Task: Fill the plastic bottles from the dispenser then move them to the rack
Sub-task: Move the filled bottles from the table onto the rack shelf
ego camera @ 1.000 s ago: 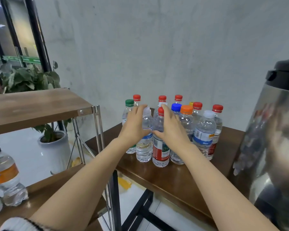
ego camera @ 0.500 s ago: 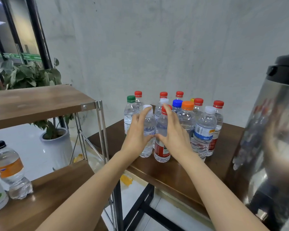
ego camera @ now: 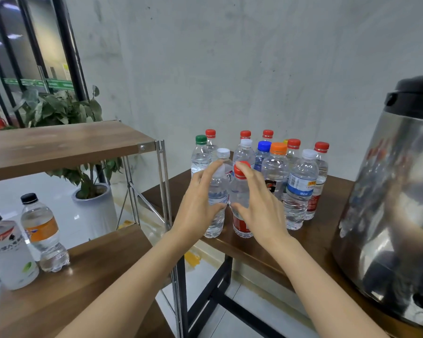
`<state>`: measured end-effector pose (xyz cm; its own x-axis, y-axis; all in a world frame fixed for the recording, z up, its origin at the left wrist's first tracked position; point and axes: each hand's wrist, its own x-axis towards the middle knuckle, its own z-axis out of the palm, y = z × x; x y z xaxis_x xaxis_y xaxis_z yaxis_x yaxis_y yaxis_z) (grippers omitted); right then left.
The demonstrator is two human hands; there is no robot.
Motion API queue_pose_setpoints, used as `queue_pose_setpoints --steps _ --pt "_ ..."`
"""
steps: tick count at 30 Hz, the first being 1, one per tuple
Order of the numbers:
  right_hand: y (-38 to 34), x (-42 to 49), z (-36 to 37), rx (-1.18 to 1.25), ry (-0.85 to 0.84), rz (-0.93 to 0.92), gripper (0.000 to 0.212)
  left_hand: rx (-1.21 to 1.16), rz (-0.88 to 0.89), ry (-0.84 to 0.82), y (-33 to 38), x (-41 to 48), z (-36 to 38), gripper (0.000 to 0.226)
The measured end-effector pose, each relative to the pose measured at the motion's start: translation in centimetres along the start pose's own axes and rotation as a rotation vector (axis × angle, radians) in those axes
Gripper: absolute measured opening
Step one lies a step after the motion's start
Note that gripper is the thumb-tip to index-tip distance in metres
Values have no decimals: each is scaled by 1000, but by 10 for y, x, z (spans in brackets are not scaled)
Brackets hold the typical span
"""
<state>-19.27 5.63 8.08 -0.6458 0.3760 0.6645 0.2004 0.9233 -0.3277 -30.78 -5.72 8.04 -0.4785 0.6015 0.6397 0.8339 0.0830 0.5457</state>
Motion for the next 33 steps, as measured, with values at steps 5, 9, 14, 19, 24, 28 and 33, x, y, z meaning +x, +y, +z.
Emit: queue_pose_setpoints --steps 5,9,14,19,24,28,33 --pt "-31 -22 -9 63 -38 -64 98 -7 -57 10 4 -38 -31 102" --pt "-62 -36 -2 143 -122 -77 96 34 -102 32 -2 -74 -63 104" --pt "-106 -51 30 291 -214 -136 96 112 -205 89 -22 -113 -104 104" --pt "-149 -48 81 387 -285 -165 93 209 -296 145 -58 -139 -144 102" --pt "-179 -26 143 456 -366 -143 90 253 -453 220 -103 -144 -164 99" --pt "-186 -4 189 532 -401 -84 86 247 -536 255 -137 -137 -166 90" --pt "-184 18 232 569 -399 -89 86 280 -587 317 -181 -121 -161 91"
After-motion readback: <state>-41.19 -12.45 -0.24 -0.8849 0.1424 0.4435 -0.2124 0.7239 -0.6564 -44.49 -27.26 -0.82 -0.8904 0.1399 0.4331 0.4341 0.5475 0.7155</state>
